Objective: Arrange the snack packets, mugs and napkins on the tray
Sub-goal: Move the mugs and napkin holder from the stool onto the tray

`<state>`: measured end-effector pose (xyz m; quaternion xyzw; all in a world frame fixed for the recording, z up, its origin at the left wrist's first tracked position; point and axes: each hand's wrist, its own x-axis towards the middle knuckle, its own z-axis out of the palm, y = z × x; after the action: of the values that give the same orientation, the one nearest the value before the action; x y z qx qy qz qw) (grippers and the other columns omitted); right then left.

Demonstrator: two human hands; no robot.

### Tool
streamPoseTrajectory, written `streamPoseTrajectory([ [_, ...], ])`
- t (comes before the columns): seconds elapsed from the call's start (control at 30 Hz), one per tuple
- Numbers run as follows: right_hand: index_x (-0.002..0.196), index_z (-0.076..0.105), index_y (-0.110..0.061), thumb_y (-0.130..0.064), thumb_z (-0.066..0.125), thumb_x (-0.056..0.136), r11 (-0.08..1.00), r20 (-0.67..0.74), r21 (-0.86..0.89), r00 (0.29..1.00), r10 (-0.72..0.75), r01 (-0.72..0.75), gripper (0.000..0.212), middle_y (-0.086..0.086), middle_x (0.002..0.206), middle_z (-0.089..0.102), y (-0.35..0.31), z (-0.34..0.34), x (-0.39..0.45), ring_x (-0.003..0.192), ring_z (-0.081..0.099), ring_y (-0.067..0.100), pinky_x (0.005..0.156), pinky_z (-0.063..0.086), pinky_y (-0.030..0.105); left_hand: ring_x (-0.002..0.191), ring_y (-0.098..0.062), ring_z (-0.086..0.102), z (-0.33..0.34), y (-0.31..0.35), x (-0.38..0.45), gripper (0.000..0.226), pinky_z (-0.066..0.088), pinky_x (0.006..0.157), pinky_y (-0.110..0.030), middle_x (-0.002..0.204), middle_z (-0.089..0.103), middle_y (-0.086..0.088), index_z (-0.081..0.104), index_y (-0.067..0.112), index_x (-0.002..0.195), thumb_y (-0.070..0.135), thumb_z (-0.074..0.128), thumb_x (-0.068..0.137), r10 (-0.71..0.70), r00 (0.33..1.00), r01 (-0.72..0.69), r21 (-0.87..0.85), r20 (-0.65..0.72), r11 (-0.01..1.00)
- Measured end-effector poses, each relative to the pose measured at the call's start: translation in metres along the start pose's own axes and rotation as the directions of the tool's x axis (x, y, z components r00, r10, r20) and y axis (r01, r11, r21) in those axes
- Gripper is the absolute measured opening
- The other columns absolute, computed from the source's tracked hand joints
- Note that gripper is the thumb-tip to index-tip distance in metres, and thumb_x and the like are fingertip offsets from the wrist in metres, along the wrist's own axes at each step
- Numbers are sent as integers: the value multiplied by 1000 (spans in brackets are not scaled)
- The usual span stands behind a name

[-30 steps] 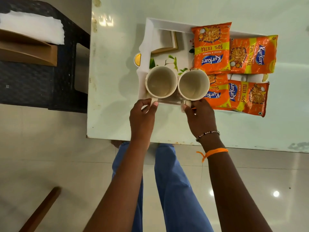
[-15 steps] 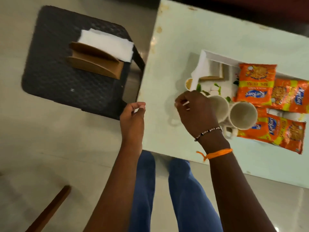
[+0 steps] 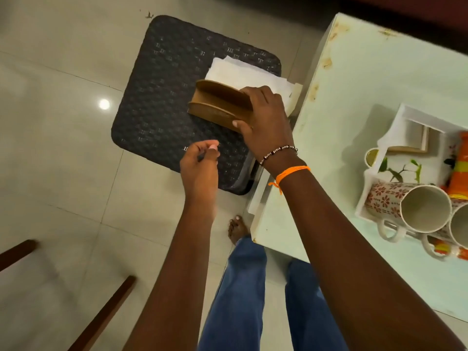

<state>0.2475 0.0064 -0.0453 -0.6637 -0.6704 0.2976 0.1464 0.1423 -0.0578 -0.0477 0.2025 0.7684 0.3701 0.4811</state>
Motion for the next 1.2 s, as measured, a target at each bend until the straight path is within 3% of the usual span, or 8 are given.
streamPoseTrajectory([
  [0.33, 122, 47, -3, -19, 62, 83, 990, -233, 144, 972, 33, 1, 45, 16, 120, 55, 65, -72, -76, 106, 55, 24, 85, 44, 23, 90, -12, 63, 38, -4, -29, 15, 49, 82, -21, 89, 65, 4, 62, 21, 85, 11, 52, 91, -19, 986, 21, -5, 164, 1000],
  [0.43, 120, 46, 3, -14, 63, 82, 985, -305, 159, 946, 112, -65, 45, 21, 116, 53, 114, -112, -108, 106, 55, 28, 89, 47, 31, 85, -13, 64, 68, -5, -53, 16, 50, 76, -17, 87, 64, 1, 62, 18, 86, 9, 50, 92, -2, 961, 0, 8, 275, 1000],
  [0.53, 120, 45, 4, -10, 63, 80, 972, -334, 185, 921, 203, -147, 46, 23, 117, 51, 164, -144, -132, 105, 54, 26, 89, 46, 26, 80, -13, 65, 99, -6, -79, 17, 52, 75, -17, 87, 64, 0, 59, 18, 84, 8, 49, 93, -2, 913, -16, 42, 409, 999],
  [0.63, 120, 41, 2, -12, 63, 78, 930, -303, 298, 903, 305, -214, 49, 24, 121, 48, 209, -165, -150, 109, 55, 33, 93, 49, 34, 88, -15, 66, 131, -10, -109, 15, 53, 80, -18, 94, 65, 0, 60, 22, 83, 11, 53, 91, -24, 864, -9, 62, 503, 998],
  [0.73, 119, 40, -1, -12, 64, 75, 874, -221, 403, 898, 381, -272, 51, 22, 124, 49, 245, -178, -157, 112, 56, 31, 96, 49, 38, 106, -10, 60, 160, -18, -139, 17, 49, 88, -18, 113, 63, 4, 60, 24, 103, 17, 57, 88, -3, 842, -82, 134, 540, 988],
  [0.83, 118, 40, 0, -4, 66, 76, 870, -145, 394, 915, 378, -297, 49, 22, 124, 49, 273, -181, -155, 113, 55, 32, 97, 49, 43, 102, 5, 53, 181, -22, -159, 39, 44, 67, 1, 124, 52, 13, 46, 30, 125, 22, 57, 89, 35, 804, -143, 136, 593, 980],
  [0.97, 117, 44, -1, 1, 67, 74, 901, -45, 316, 944, 328, -299, 48, 22, 123, 50, 295, -180, -150, 112, 54, 31, 96, 49, 47, 126, -6, 41, 207, -25, -170, 52, 37, 79, -10, 146, 39, 10, 34, 34, 137, 29, 56, 90, 26, 801, -167, 181, 599, 969],
  [1.2, 113, 53, -1, -3, 74, 68, 960, -30, 175, 973, 228, -219, 50, 21, 117, 56, 318, -189, -153, 108, 55, 34, 94, 49, 47, 126, -12, 44, 240, -33, -171, 39, 33, 96, -25, 141, 47, 3, 47, 25, 133, 36, 40, 96, -54, 843, -174, 366, 536, 914],
])
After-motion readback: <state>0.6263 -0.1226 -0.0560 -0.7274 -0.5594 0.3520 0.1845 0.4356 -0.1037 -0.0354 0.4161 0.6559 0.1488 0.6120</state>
